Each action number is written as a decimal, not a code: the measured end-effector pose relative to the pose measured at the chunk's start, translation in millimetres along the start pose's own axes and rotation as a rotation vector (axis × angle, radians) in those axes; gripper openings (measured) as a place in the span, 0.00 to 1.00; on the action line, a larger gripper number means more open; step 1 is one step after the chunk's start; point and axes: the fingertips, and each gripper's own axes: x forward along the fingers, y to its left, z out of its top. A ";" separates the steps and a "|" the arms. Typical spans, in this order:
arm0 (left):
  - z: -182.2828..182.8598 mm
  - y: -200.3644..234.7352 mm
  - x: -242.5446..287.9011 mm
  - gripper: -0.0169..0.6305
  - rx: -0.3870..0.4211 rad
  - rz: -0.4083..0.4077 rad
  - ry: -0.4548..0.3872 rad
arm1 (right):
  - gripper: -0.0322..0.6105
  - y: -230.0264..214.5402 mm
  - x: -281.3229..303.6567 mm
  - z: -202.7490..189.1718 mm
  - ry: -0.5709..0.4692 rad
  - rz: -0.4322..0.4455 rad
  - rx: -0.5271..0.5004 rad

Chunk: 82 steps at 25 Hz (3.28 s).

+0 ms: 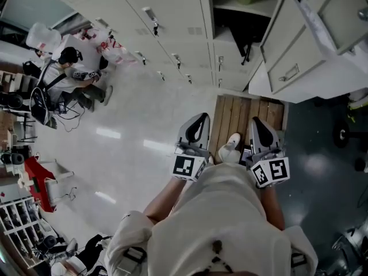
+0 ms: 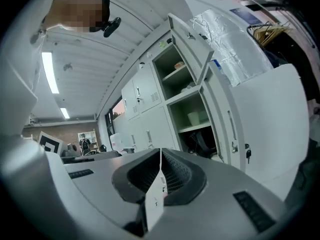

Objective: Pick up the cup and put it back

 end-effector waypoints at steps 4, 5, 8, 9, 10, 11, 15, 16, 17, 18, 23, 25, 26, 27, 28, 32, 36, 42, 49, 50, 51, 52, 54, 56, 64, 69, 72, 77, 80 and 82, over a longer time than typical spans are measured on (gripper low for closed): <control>15.7 -1.4 37.6 0.04 0.009 0.034 -0.042 | 0.09 -27.6 20.6 15.9 -0.004 0.051 -0.020; 19.2 -2.5 45.4 0.04 0.011 0.041 -0.057 | 0.09 -33.4 24.4 18.6 -0.004 0.063 -0.032; 23.3 -4.6 65.6 0.04 0.009 0.062 -0.077 | 0.09 -48.2 29.7 25.7 -0.002 0.073 -0.059; 24.3 -5.3 71.3 0.04 0.005 0.063 -0.076 | 0.09 -51.5 28.6 28.5 -0.004 0.067 -0.055; 26.0 -6.0 77.4 0.04 0.003 0.058 -0.075 | 0.09 -54.2 26.7 31.3 -0.008 0.059 -0.048; 28.3 -6.5 84.6 0.04 0.005 0.049 -0.076 | 0.09 -57.2 25.1 33.4 -0.012 0.050 -0.040; 39.9 -4.9 123.5 0.04 0.021 0.004 -0.098 | 0.09 -77.9 28.4 34.4 -0.007 -0.002 -0.019; 41.5 -4.3 132.5 0.04 0.023 -0.007 -0.101 | 0.09 -82.9 30.0 33.8 -0.005 -0.017 -0.016; 42.1 -3.2 140.7 0.04 0.025 -0.019 -0.103 | 0.09 -86.6 31.7 33.4 -0.003 -0.032 -0.016; 42.1 -1.3 149.2 0.04 0.026 -0.029 -0.103 | 0.09 -89.3 33.9 33.2 -0.002 -0.045 -0.020; 37.0 13.3 205.5 0.04 0.026 -0.082 -0.080 | 0.09 -98.9 52.3 41.9 0.002 -0.097 -0.044; 38.1 17.4 231.7 0.04 0.029 -0.104 -0.077 | 0.09 -103.0 63.2 47.7 0.004 -0.109 -0.056; 39.7 19.8 244.9 0.04 0.032 -0.116 -0.077 | 0.09 -105.0 70.8 49.6 0.006 -0.113 -0.061; 41.9 22.8 257.6 0.04 0.036 -0.128 -0.077 | 0.09 -106.5 79.4 51.0 0.007 -0.115 -0.064; 44.6 26.0 269.5 0.04 0.040 -0.139 -0.078 | 0.09 -107.5 88.2 51.9 0.007 -0.118 -0.069; 53.2 37.3 311.7 0.04 0.053 -0.176 -0.079 | 0.09 -109.9 117.3 55.3 0.022 -0.131 -0.108; 63.5 40.4 352.2 0.19 0.076 -0.242 -0.078 | 0.09 -117.4 139.8 58.2 0.025 -0.161 -0.115; 73.8 46.6 413.4 0.44 0.132 -0.269 -0.066 | 0.09 -131.2 158.4 62.5 0.016 -0.236 -0.116; 74.1 53.3 467.4 0.59 0.157 -0.231 0.028 | 0.09 -153.3 163.1 65.7 -0.004 -0.354 -0.091; 74.4 54.4 472.7 0.60 0.156 -0.222 0.037 | 0.09 -154.8 164.6 65.1 -0.003 -0.362 -0.088; 74.2 55.5 477.6 0.60 0.154 -0.215 0.045 | 0.09 -155.6 166.6 63.9 0.000 -0.367 -0.086; 73.7 56.7 482.3 0.60 0.151 -0.209 0.051 | 0.09 -156.0 169.1 62.4 0.005 -0.370 -0.088; 73.3 59.1 491.3 0.61 0.145 -0.201 0.055 | 0.09 -156.1 174.9 59.3 0.021 -0.372 -0.103; 73.6 61.4 498.0 0.61 0.142 -0.197 0.055 | 0.09 -155.2 178.0 57.0 0.035 -0.376 -0.116; 74.8 69.3 514.9 0.61 0.145 -0.151 0.066 | 0.09 -159.8 177.7 54.2 0.043 -0.397 -0.097; 74.7 70.1 513.3 0.54 0.175 -0.138 0.051 | 0.09 -159.2 174.7 50.4 0.055 -0.403 -0.099; 74.7 68.8 511.2 0.54 0.180 -0.153 0.044 | 0.09 -160.8 166.8 47.8 0.053 -0.424 -0.090; 76.1 65.0 498.2 0.54 0.154 -0.181 0.027 | 0.09 -161.6 153.9 44.9 0.028 -0.442 -0.066; 81.4 57.2 480.9 0.54 0.166 -0.206 -0.001 | 0.09 -156.9 149.8 43.8 0.018 -0.422 -0.063; 83.5 53.8 467.9 0.54 0.176 -0.216 -0.012 | 0.09 -152.5 149.0 42.6 0.011 -0.398 -0.065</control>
